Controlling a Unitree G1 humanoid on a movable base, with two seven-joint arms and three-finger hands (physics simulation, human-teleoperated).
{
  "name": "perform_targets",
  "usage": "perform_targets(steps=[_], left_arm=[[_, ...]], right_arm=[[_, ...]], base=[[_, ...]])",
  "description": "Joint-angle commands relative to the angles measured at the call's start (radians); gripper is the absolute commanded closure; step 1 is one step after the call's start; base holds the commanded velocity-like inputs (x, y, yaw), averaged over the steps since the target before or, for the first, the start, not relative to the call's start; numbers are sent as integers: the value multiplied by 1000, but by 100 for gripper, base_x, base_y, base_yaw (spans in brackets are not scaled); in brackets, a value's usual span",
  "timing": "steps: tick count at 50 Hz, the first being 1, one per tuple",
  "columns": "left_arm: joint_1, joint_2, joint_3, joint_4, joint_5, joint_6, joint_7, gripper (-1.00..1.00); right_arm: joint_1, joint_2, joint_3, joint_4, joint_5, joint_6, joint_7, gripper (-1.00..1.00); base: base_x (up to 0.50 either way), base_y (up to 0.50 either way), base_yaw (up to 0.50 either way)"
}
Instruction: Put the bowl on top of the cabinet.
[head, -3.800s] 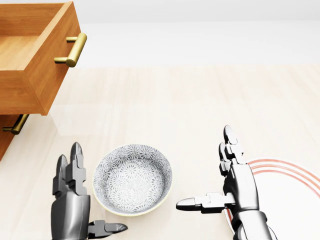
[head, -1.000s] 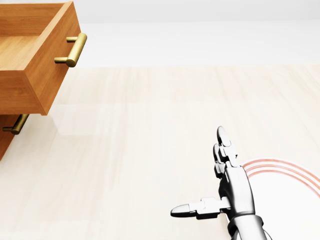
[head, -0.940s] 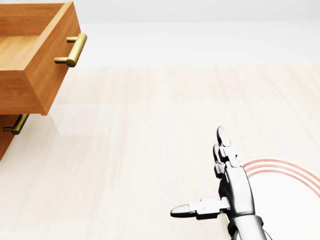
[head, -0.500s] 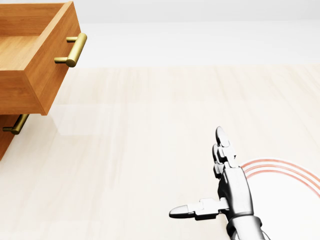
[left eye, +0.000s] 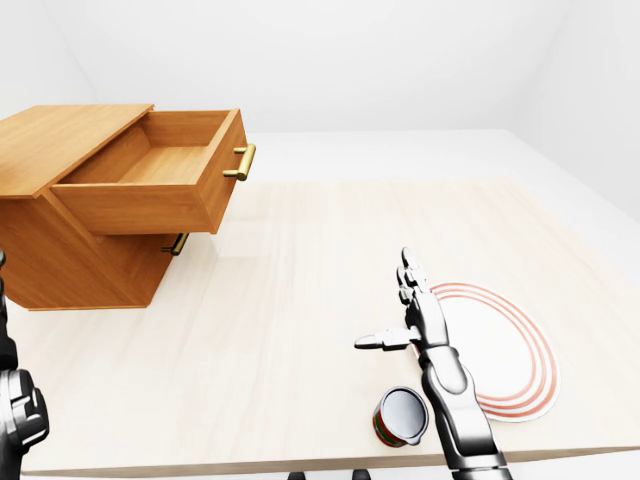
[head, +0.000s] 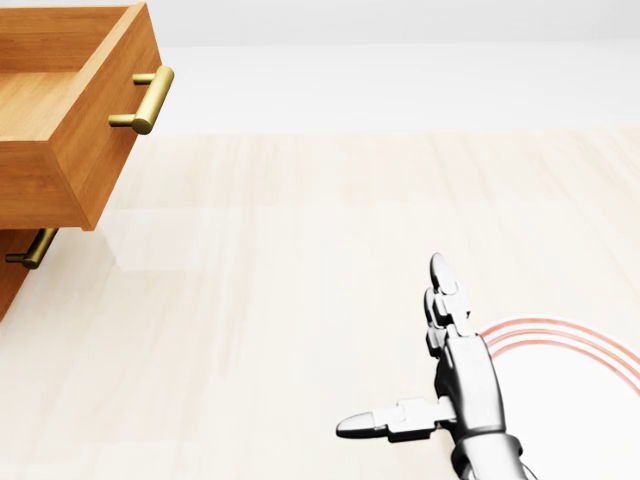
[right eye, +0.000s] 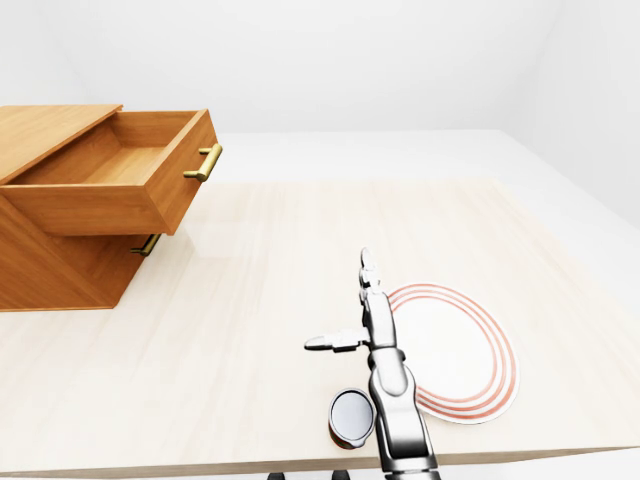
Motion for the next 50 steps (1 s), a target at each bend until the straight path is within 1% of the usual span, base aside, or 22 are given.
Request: perform_targets(steps=[1, 6, 18, 19, 20, 38, 50], left_arm=[[2, -76, -30, 155, 2, 0, 0, 95], [-11, -93, -39, 157, 18, 0, 0, 95], [-34, -118, -45, 155, 33, 0, 0, 95], [-30, -116, -41, 146, 33, 0, 0, -57], [-29, -115, -41, 145, 32, 0, 0, -100], [-18, -108, -36, 124, 32, 0, 0, -100], [-15, -103, -29, 89, 24, 0, 0, -100]], right_arm=[[-8, 1, 2, 16, -5, -5, -5, -100], [-12, 0, -1, 21, -4, -5, -6, -100], [-17, 1, 0, 30, -10, -7, -11, -100], [-22, 1, -1, 40, -10, -10, -11, -100], [-21, 1, -1, 41, -10, -12, -11, -100], [-31, 3, 4, 72, -16, -24, -13, -100], [-33, 3, 2, 73, -14, -21, -11, -100]], base=[[0, 0, 0], [0, 0, 0], [0, 0, 0], [0, 0, 0], [0, 0, 0], [0, 0, 0], [0, 0, 0]])
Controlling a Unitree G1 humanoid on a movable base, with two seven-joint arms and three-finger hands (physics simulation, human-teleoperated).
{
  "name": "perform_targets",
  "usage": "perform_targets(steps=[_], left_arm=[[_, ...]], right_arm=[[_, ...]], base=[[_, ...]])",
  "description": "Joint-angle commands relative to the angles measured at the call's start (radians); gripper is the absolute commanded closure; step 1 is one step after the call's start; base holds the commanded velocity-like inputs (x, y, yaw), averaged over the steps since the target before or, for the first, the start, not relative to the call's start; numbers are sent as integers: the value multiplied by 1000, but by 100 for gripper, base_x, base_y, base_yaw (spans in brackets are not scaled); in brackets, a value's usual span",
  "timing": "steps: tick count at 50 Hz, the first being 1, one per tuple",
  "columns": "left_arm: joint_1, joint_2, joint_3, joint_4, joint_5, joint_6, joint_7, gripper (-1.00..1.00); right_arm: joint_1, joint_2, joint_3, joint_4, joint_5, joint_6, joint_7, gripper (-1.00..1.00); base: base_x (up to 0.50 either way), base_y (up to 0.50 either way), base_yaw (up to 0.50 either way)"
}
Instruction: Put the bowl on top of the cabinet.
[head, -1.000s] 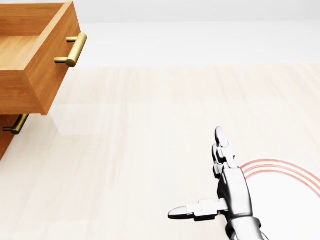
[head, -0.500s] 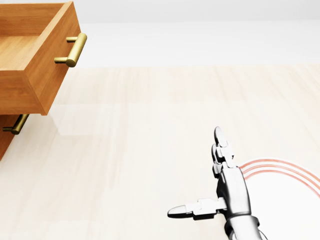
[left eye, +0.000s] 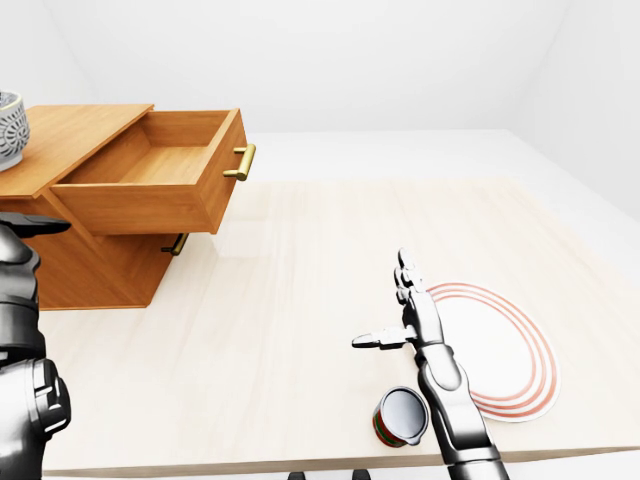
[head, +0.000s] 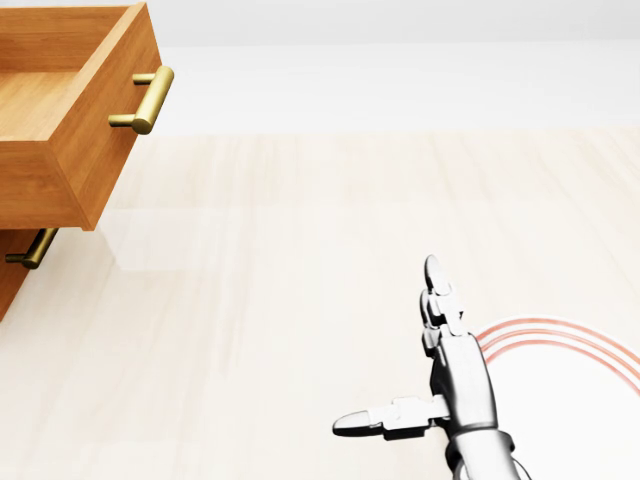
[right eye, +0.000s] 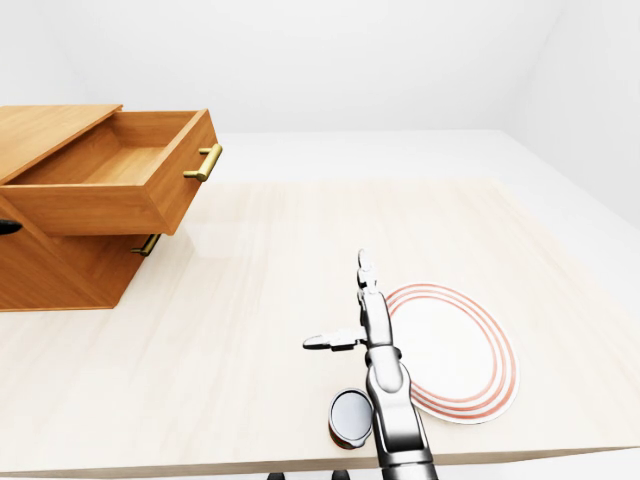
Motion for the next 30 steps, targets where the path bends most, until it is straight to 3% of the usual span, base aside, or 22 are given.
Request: perform_targets(steps=[1, 7, 13, 16, 17, 18, 20, 21, 22, 23, 30], left_arm=[[28, -37, -13, -26, -19, 0, 0, -100], [65, -35, 19, -152, -52, 0, 0, -100], [195, -48, 112, -527, -126, 0, 0, -100], [267, -61, 169, -776, -148, 4, -102, -100], [290, -65, 191, -873, -163, 54, -151, -100], [303, -69, 204, -927, -166, 79, -174, -100], [319, -74, 224, -1003, -172, 114, -210, -100], [335, -76, 242, -1071, -180, 146, -240, -100], [336, -77, 244, -1078, -180, 150, -242, -100], [345, -78, 255, -1116, -187, 174, -265, -100], [398, -78, 326, -1363, -230, 175, -382, -100]], right_arm=[[-4, 1, 1, 8, -1, -2, 0, -100], [-3, 1, 2, 6, -2, -1, -1, -100], [-9, 2, 3, 20, -3, -6, -1, -100], [-9, 2, 3, 20, -3, -6, -2, -100], [-7, 2, 4, 17, -4, -5, -2, -100], [-6, 2, 4, 15, -3, -5, -1, -100], [-6, 2, 4, 14, -3, -4, -1, -100], [-1, 2, 5, 5, -4, 0, -1, -100], [0, 2, 6, 3, -4, 0, 0, -100], [0, 2, 5, 1, -4, 0, -1, -100], [-1, 2, 6, 5, -4, -1, -1, -100]], base=[[0, 0, 0], [0, 0, 0], [0, 0, 0], [0, 0, 0], [0, 0, 0], [0, 0, 0], [0, 0, 0], [0, 0, 0], [0, 0, 0], [0, 0, 0], [0, 0, 0]])
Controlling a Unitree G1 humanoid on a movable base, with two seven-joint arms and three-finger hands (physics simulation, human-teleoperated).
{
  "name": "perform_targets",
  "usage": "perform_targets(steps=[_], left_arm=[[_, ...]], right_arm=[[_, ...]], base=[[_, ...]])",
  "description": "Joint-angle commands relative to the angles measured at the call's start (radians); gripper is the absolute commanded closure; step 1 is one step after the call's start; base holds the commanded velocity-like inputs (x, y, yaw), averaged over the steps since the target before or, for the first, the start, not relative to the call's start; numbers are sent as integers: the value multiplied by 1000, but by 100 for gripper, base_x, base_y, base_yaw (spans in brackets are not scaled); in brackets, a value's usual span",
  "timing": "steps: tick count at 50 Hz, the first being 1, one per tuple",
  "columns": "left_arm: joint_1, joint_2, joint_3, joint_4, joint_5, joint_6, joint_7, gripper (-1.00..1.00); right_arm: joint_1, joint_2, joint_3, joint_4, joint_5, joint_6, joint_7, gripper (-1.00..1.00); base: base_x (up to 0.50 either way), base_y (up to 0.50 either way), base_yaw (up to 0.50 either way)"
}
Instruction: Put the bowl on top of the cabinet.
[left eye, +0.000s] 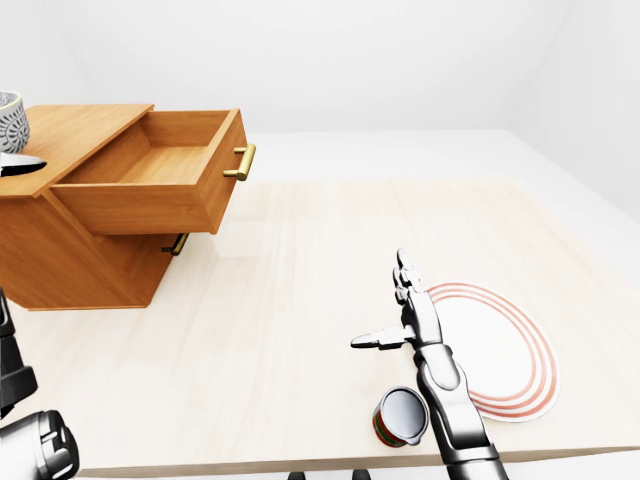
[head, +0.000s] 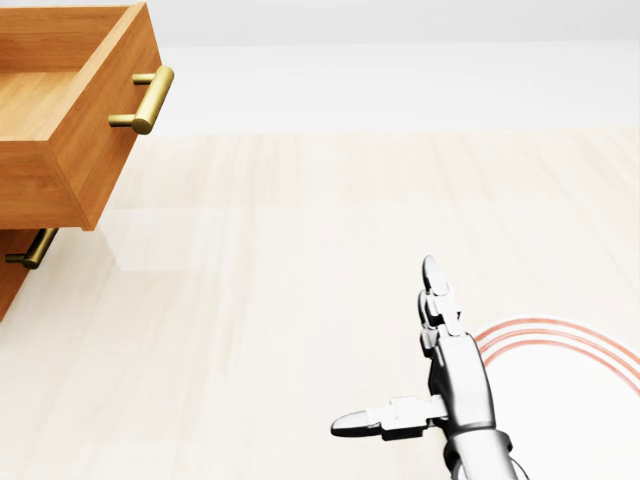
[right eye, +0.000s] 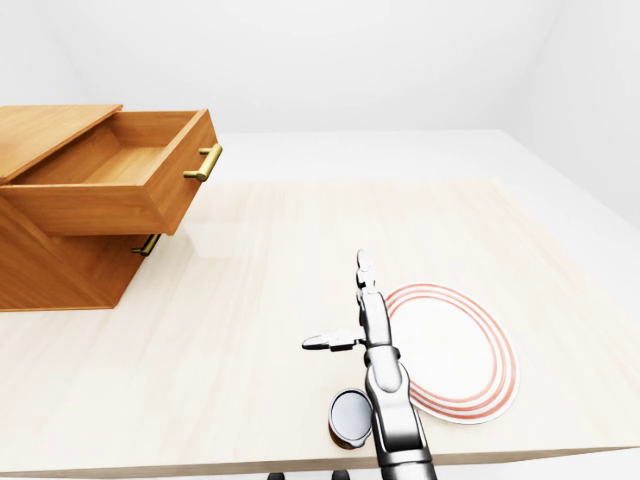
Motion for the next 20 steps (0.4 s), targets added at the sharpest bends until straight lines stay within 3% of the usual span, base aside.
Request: perform_targets(steps=[1, 13, 20], left_arm=[[110, -11, 121, -458, -75, 30, -181, -100], [133, -7, 172, -704, -135, 30, -284, -100], [149, -35, 174, -813, -142, 30, -318, -100]], right_arm=[[2, 1, 2, -3, -1, 1, 0, -100], [11, 0, 2, -23, 0, 8, 0, -100], [13, 0, 5, -25, -2, 6, 0, -100]], base=[[0, 0, 0], [0, 0, 0], [0, 0, 0]])
